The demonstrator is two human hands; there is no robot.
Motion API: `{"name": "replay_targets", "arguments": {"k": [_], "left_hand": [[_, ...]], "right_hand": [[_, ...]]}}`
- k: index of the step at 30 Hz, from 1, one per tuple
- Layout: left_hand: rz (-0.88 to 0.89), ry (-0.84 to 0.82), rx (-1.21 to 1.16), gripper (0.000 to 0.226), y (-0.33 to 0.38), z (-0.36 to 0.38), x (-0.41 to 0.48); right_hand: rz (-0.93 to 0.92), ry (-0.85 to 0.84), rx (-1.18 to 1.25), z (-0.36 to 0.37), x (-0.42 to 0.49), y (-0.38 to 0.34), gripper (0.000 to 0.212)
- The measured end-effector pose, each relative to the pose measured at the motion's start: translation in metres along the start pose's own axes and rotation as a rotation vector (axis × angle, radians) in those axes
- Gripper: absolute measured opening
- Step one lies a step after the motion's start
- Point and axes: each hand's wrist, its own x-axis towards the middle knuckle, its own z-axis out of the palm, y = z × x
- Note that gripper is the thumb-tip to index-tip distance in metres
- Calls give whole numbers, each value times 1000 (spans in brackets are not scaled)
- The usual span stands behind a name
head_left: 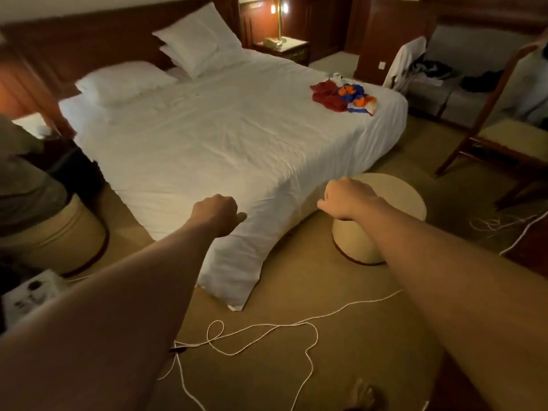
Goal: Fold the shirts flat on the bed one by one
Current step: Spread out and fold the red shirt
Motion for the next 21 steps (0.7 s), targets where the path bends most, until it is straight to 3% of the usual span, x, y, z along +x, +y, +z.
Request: {"name": "replay_targets", "arguments": {"k": [13, 21], "left_hand": [[-162, 45, -156, 40, 139, -97, 239], [-175, 83, -141, 40, 147, -136, 395]], "right_hand": [[-270, 35, -99, -107, 270, 121, 35], [-293, 43, -150, -139, 433, 149, 28]]}}
